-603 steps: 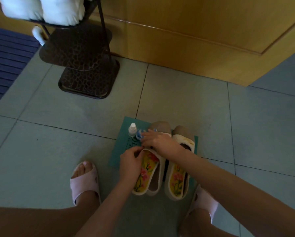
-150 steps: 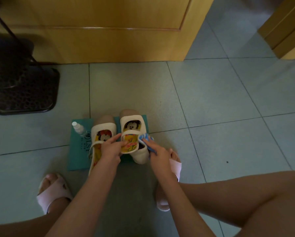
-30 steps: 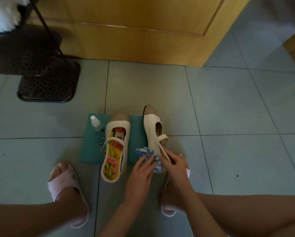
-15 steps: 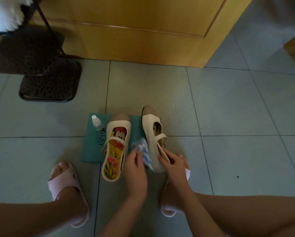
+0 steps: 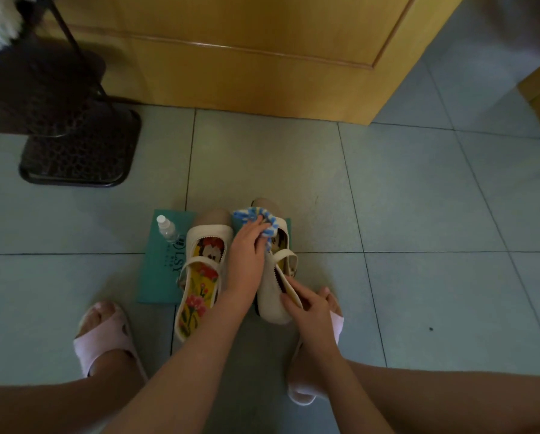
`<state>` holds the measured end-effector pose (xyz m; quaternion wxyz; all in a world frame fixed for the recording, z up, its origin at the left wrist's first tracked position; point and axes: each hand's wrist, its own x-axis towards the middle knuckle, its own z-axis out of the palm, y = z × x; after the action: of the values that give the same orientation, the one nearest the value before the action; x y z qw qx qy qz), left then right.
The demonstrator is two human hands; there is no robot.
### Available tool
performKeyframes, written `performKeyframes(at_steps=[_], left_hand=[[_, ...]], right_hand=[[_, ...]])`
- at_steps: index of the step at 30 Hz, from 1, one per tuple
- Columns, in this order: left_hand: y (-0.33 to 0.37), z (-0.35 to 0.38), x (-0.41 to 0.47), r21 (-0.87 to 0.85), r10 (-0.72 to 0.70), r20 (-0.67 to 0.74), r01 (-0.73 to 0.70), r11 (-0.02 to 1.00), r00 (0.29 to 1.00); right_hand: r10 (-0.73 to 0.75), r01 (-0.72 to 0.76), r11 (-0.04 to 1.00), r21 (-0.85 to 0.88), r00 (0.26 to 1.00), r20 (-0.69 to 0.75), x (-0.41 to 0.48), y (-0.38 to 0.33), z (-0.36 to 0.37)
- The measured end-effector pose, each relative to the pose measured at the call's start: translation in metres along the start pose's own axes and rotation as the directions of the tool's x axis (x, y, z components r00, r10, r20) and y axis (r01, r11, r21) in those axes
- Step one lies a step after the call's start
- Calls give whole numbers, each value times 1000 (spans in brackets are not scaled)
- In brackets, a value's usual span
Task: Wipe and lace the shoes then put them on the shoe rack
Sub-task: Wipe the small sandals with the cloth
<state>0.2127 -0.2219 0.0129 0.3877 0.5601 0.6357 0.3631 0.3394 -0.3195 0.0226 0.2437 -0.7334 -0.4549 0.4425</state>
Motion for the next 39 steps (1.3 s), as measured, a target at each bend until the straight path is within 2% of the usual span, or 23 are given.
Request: performKeyframes(at_steps=[3, 6, 8, 12, 24, 32, 34, 37, 39], left_hand=[[-5, -1, -16, -55, -27, 4, 28, 998, 1000], [-11, -2, -34, -88, -94, 8, 94, 992, 996], [-14, -3, -49, -113, -125, 46, 129, 985, 991], [-15, -7, -72, -67, -157, 86, 163, 984, 984], [-18, -19, -103, 44, -138, 128, 133, 990, 982], [-20, -32, -116, -51, -360, 209, 378, 924, 909], [-13, -38, -118, -113, -374, 177, 396, 911, 910], [13, -48, -118, -182, -362, 53, 366, 913, 931], [37, -56, -113, -239, -323, -16, 310, 920, 946]], right_hand=[[-8, 4, 994, -107, 999, -40, -2, 0, 2], [1, -3, 996, -93, 1000, -17, -3, 0, 3], [8, -17, 989, -148, 998, -62, -4, 1, 4], [33, -34, 997, 68, 999, 12, -8, -7, 2], [1, -6, 994, 111, 999, 45, -7, -9, 9], [-61, 50, 995, 84, 988, 140, -16, -24, 15], [-64, 52, 996, 74, 982, 176, -19, -27, 13], [-78, 58, 994, 88, 967, 242, -24, -35, 4], [-108, 82, 988, 133, 974, 200, -25, -42, -2]])
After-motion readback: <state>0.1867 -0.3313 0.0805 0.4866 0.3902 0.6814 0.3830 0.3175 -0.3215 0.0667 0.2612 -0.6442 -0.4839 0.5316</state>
